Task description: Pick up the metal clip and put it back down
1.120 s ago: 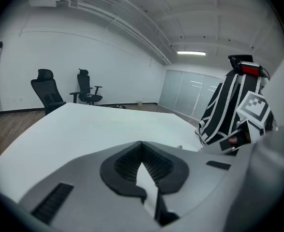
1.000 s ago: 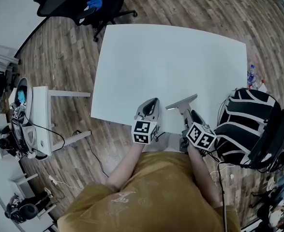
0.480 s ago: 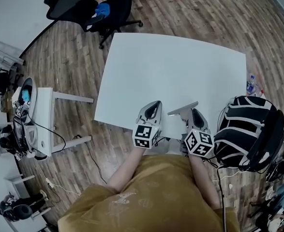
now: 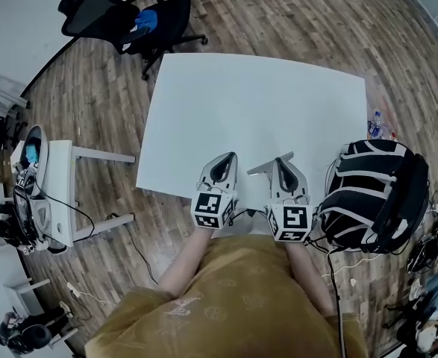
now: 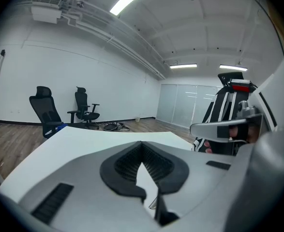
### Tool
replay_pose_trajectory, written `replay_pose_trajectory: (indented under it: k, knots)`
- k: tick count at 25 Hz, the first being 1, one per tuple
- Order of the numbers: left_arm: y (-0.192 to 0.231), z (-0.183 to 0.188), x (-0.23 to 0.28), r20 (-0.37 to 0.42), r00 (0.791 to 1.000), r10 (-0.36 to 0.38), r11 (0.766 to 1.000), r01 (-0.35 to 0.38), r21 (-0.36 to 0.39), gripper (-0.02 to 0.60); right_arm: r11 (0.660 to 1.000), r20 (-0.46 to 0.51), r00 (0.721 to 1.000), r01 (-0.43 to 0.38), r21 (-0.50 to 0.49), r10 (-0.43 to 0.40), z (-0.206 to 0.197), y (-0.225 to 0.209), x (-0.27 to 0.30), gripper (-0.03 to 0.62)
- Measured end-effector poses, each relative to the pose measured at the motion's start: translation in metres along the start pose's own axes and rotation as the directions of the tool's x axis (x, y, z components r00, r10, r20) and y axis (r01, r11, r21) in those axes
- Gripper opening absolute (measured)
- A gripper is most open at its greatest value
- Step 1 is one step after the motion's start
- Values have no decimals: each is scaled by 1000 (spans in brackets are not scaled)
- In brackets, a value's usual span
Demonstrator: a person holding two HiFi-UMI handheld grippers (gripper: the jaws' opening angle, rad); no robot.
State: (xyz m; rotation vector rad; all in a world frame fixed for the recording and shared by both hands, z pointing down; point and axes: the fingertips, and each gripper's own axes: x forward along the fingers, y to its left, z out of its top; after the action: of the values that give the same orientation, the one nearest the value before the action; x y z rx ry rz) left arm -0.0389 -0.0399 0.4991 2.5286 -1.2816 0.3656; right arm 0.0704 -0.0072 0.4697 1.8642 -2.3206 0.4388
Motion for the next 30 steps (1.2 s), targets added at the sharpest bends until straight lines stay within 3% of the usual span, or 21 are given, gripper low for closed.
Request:
replay_pose_trajectory:
  k: [3,13,20,30]
  knots:
    - [-1,10,3,23,1000,2,1000,-2,2,6,997,25,999,48,-66,-46,13,-7,1,9]
    - [8,58,6,121,992,26,998,-33,58,6,987,138,982,140,-84,-127,62,-33,9,9]
    - [2,96,-1,204,979,19,991,-46,127,6,982,162,976,164,-93,-147,75,-37,7,9]
    - [6,98,2,209,977,38,990,-65,126,6,980,190,970,174,-97,-153,82,-43,4,9]
